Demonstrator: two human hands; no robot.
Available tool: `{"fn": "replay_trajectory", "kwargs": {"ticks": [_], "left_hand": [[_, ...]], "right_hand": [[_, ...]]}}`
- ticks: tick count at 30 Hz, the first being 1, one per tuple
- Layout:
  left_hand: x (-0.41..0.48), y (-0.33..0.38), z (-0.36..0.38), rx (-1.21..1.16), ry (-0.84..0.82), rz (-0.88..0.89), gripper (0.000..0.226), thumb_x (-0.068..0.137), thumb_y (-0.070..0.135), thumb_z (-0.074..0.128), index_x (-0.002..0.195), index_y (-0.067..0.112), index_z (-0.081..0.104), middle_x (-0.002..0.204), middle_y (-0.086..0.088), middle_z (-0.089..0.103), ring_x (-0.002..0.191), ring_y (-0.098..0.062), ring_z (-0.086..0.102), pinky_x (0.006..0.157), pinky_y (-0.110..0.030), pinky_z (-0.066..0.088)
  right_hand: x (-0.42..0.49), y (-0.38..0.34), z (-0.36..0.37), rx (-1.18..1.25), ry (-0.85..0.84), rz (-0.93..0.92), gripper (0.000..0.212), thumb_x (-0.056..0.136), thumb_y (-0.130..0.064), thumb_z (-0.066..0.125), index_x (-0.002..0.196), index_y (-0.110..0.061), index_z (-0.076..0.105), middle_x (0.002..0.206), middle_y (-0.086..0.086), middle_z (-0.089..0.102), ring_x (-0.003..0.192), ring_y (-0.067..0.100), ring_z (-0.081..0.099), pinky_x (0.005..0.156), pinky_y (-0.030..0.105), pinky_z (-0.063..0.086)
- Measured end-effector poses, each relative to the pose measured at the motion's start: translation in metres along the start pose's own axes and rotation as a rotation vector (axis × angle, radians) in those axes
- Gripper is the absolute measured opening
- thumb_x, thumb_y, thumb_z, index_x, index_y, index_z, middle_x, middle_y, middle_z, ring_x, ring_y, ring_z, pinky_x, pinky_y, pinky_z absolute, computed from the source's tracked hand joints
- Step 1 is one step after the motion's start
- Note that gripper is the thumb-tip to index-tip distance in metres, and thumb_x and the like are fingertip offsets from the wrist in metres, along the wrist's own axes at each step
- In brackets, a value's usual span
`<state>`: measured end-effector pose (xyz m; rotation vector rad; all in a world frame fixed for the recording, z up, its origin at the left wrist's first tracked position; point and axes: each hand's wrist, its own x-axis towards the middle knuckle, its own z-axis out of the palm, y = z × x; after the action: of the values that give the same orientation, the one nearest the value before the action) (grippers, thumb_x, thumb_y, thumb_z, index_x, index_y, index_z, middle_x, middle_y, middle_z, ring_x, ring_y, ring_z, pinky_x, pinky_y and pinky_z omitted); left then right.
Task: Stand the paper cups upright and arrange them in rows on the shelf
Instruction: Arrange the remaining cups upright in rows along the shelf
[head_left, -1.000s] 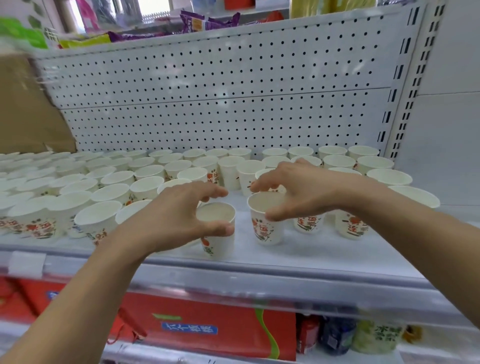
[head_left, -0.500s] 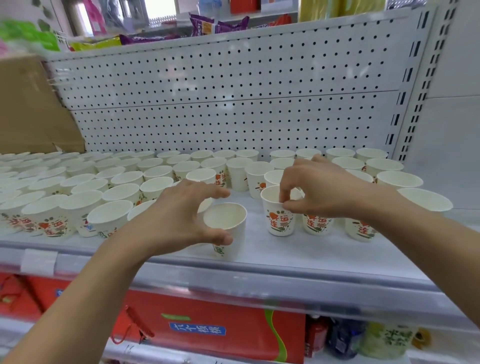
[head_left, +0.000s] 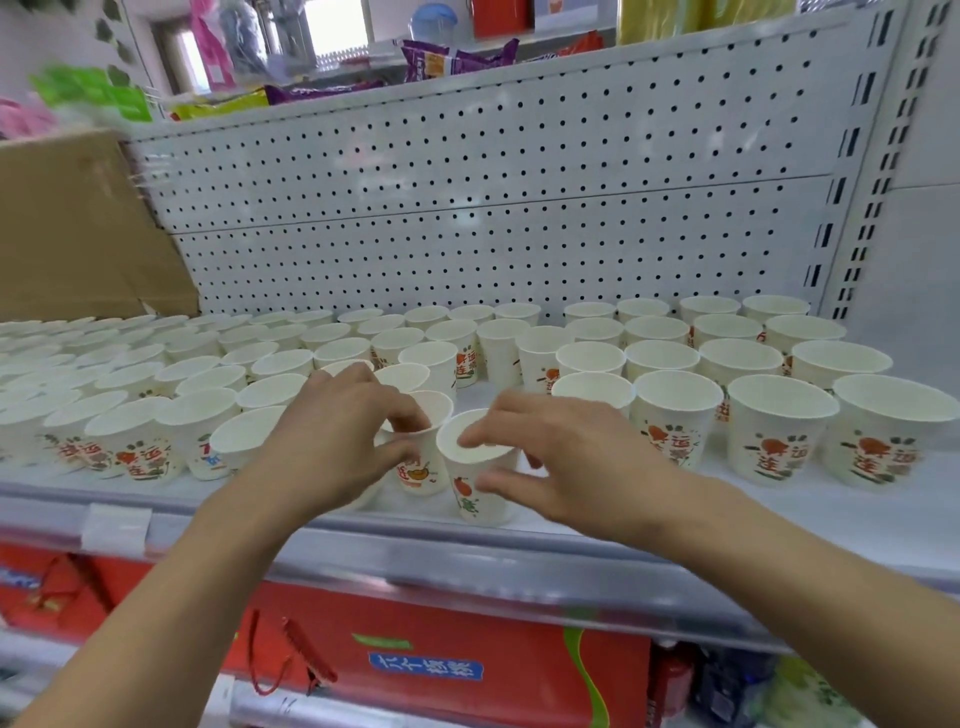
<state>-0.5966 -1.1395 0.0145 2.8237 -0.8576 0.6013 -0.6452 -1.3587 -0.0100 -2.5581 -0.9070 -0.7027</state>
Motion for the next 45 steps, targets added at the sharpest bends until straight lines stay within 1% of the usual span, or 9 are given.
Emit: {"fn": "replay_trajectory", "kwargs": {"ticks": [4,11,21,26,30,32,35,39,45], "left_hand": [[-0.002,0.004,-0.002,-0.023,0.075,0.013,0.007,0.080,0.030,0.074,0.080,0.035,0.069,0.072,0.025,0.056,0.086,-0.012,0.052,0.075,-0.036,0.035],[-0.010,0.065,-0.013,-0.350,0.317,0.103,0.009,0.082,0.033,0.065,0.088,0.029,0.070,0.081,0.024,0.062,0.081,-0.008,0.053,0.074,-0.036,0.044],[0.033,0.200,0.019,-0.632,0.168,0.342,0.010,0.080,0.025,0.076,0.089,0.028,0.075,0.077,0.022,0.065,0.080,-0.001,0.058,0.078,-0.034,0.047],[0.045,0.231,0.034,-0.629,0.148,0.329,0.014,0.078,0.019,0.078,0.090,0.025,0.076,0.071,0.031,0.056,0.077,0.012,0.056,0.076,-0.009,0.042],[0.044,0.251,0.042,-0.572,0.187,0.346,0.012,0.077,0.030,0.074,0.089,0.030,0.074,0.072,0.025,0.061,0.076,0.002,0.059,0.080,-0.043,0.048],[0.042,0.259,0.044,-0.534,0.198,0.321,0.012,0.079,0.031,0.075,0.091,0.031,0.074,0.078,0.017,0.068,0.078,-0.007,0.061,0.083,-0.043,0.044],[0.039,0.267,0.047,-0.477,0.199,0.297,0.013,0.083,0.037,0.071,0.095,0.033,0.072,0.078,0.016,0.067,0.078,-0.006,0.059,0.081,-0.032,0.035],[0.035,0.266,0.052,-0.478,0.213,0.275,0.019,0.081,0.044,0.070,0.098,0.035,0.070,0.078,0.017,0.065,0.078,-0.002,0.055,0.080,-0.030,0.031],[0.032,0.251,0.044,-0.431,0.160,0.294,0.042,0.069,0.055,0.070,0.107,0.040,0.062,0.088,0.023,0.063,0.088,0.004,0.050,0.085,-0.026,0.026]], "right_hand": [[-0.002,-0.002,0.010,-0.026,0.087,-0.062,0.029,0.085,-0.036,0.046,0.088,-0.020,0.070,0.078,-0.005,0.063,0.073,0.016,0.058,0.047,0.039,0.051],[-0.054,0.017,-0.065,0.011,0.235,0.069,0.006,0.091,-0.023,0.061,0.089,-0.019,0.066,0.092,-0.007,0.056,0.069,0.007,0.047,0.057,0.032,0.047],[-0.177,0.071,-0.174,0.004,0.123,0.364,0.015,0.080,-0.034,0.059,0.085,-0.027,0.071,0.098,-0.016,0.056,0.091,0.013,0.060,0.081,0.022,0.049],[-0.207,0.091,-0.173,-0.075,0.101,0.412,0.013,0.084,-0.013,0.068,0.085,-0.025,0.072,0.097,-0.011,0.057,0.087,0.010,0.061,0.079,0.017,0.046],[-0.219,0.100,-0.169,-0.077,0.086,0.431,0.017,0.085,-0.004,0.069,0.086,-0.020,0.073,0.097,-0.007,0.059,0.087,0.009,0.060,0.079,0.014,0.046],[-0.220,0.102,-0.167,-0.057,0.075,0.453,0.019,0.085,-0.003,0.068,0.087,-0.021,0.073,0.099,-0.008,0.059,0.088,0.008,0.060,0.080,0.014,0.047],[-0.223,0.101,-0.167,-0.025,0.074,0.509,0.014,0.085,-0.019,0.069,0.096,-0.026,0.072,0.107,-0.014,0.058,0.094,0.007,0.060,0.082,0.018,0.050],[-0.220,0.093,-0.163,0.043,0.095,0.627,0.064,0.068,-0.065,0.062,0.124,-0.035,0.055,0.122,-0.017,0.053,0.103,0.000,0.056,0.085,0.024,0.050],[-0.205,0.088,-0.141,0.002,0.139,0.736,0.095,0.061,-0.082,0.055,0.139,-0.035,0.029,0.132,-0.007,0.047,0.112,0.007,0.048,0.093,0.041,0.048]]}}
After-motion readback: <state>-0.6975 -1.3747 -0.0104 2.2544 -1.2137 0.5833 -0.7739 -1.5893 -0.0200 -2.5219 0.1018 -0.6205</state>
